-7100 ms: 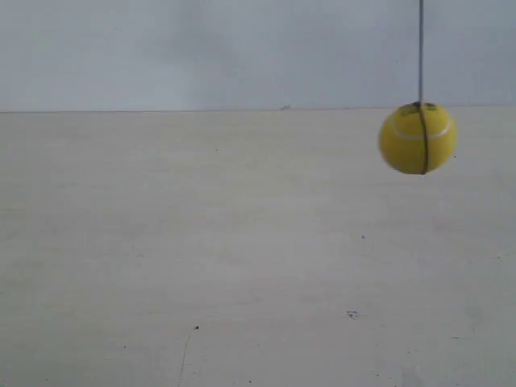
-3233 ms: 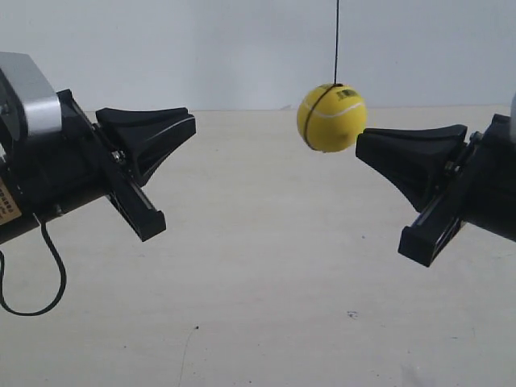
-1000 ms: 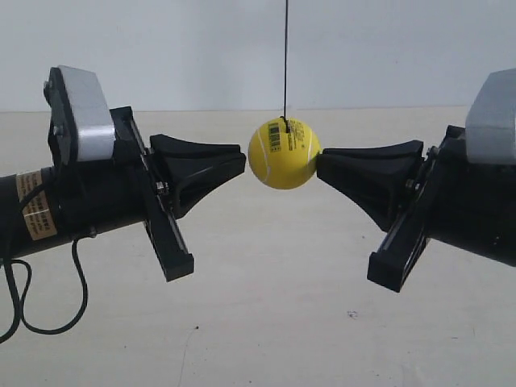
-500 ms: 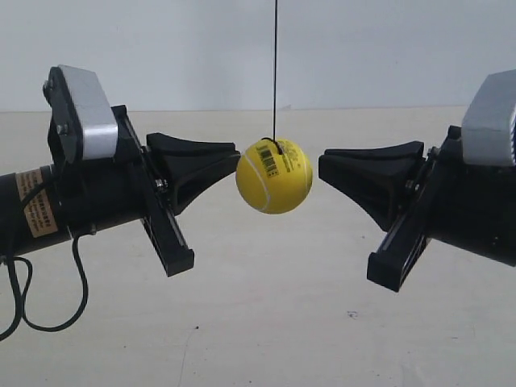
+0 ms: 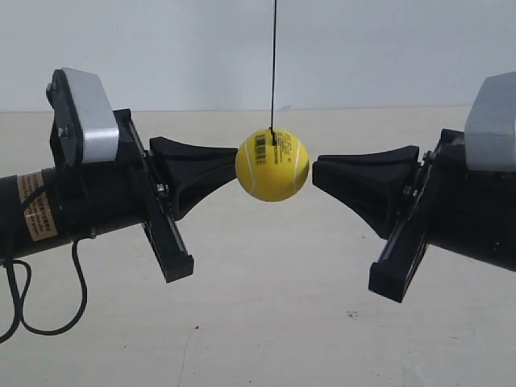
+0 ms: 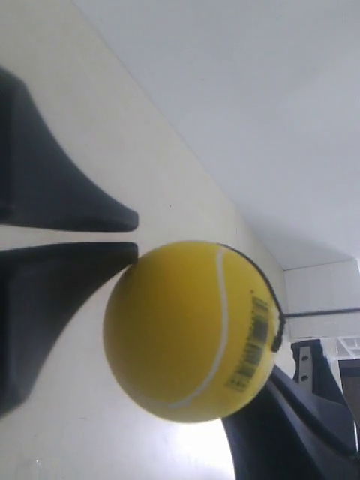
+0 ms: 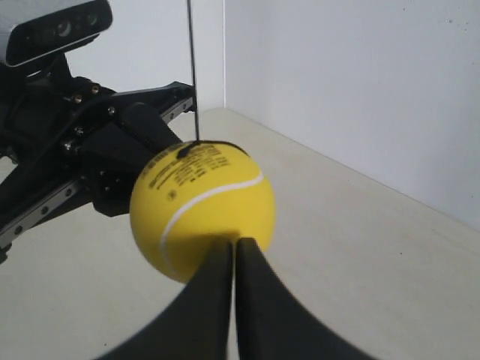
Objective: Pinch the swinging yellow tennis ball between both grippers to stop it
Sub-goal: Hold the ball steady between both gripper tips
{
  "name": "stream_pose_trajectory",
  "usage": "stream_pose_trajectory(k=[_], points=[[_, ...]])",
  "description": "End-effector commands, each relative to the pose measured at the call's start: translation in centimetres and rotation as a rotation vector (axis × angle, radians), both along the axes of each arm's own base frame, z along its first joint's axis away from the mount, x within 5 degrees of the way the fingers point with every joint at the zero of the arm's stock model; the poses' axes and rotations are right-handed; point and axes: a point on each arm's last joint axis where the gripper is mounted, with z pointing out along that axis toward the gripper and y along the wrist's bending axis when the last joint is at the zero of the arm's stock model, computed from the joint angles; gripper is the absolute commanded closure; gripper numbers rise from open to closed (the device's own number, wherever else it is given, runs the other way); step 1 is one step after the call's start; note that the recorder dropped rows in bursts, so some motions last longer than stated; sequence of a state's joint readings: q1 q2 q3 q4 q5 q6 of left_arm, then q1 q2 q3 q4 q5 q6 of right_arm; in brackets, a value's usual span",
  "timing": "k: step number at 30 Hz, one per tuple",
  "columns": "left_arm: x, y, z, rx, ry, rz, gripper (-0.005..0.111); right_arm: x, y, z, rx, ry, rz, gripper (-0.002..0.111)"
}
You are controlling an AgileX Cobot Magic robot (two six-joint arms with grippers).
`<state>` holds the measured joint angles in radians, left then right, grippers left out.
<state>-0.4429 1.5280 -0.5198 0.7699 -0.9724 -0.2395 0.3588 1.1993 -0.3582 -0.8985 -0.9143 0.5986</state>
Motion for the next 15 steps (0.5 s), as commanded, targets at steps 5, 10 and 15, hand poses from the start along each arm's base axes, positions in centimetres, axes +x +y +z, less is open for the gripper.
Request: stream_pose_trajectory(k=[5, 10, 15], points=[[-0.33, -0.26, 0.40, -0.024, -0.007, -0.030, 0.102, -0.06, 0.12, 0.25, 0.013, -0.008, 0.015, 0.108], [-0.35, -0.28, 0.45, -0.033, -0.002, -0.032, 0.102, -0.06, 0.12, 0.25, 0.013, -0.008, 0.015, 0.108], [-0.53, -0.38, 0.55, -0.040, -0.012, -0.055, 0.102, -0.06, 0.12, 0.25, 0.013, -0.008, 0.015, 0.108]])
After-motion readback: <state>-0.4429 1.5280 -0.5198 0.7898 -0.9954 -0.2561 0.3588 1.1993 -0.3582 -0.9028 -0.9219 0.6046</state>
